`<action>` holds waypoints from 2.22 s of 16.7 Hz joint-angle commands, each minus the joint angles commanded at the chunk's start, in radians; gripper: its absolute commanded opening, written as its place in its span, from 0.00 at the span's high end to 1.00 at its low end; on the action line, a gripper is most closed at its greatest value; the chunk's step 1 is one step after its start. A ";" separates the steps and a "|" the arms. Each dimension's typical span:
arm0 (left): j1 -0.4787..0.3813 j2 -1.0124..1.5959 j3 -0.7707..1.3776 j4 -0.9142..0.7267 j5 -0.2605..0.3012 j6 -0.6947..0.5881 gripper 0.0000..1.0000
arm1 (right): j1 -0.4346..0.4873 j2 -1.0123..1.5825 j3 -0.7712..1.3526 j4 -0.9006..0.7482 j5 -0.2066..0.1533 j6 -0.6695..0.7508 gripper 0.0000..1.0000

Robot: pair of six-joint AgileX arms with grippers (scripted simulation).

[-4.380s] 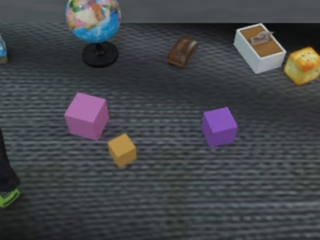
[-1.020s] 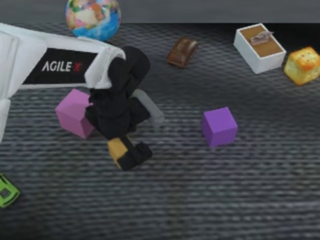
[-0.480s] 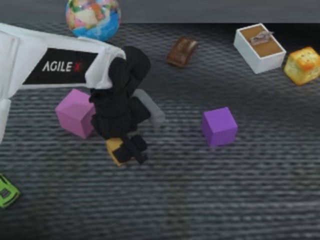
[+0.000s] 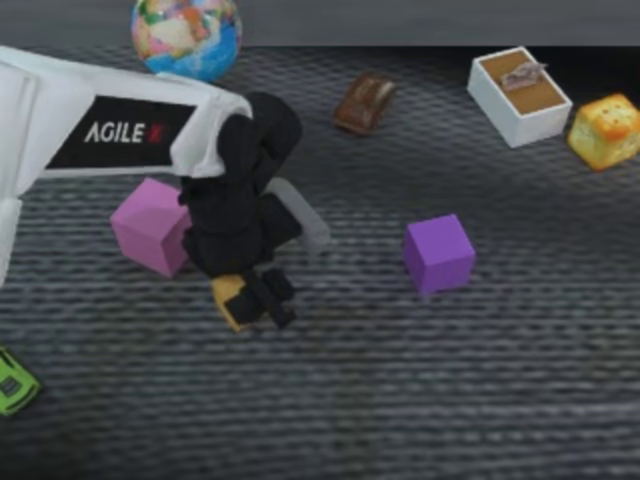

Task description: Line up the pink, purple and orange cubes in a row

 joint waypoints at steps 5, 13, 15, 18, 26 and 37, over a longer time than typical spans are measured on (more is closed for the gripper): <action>0.012 -0.057 0.088 -0.155 0.000 -0.002 1.00 | 0.000 0.000 0.000 0.000 0.000 0.000 0.00; 0.011 -0.094 0.138 -0.236 -0.001 -0.001 1.00 | 0.000 0.000 0.000 0.000 0.000 0.000 0.00; -0.025 -0.073 0.174 -0.254 0.000 0.008 1.00 | 0.000 0.000 0.000 0.000 0.000 0.000 0.00; -0.135 -0.015 0.284 -0.308 0.002 0.031 1.00 | 0.000 0.000 0.000 0.000 0.000 0.000 0.00; -0.469 0.136 0.590 -0.461 0.008 0.103 1.00 | 0.000 0.000 0.000 0.000 0.000 0.000 0.00; -0.480 0.172 0.490 -0.314 0.009 0.104 1.00 | 0.000 0.000 0.000 0.000 0.000 0.000 0.00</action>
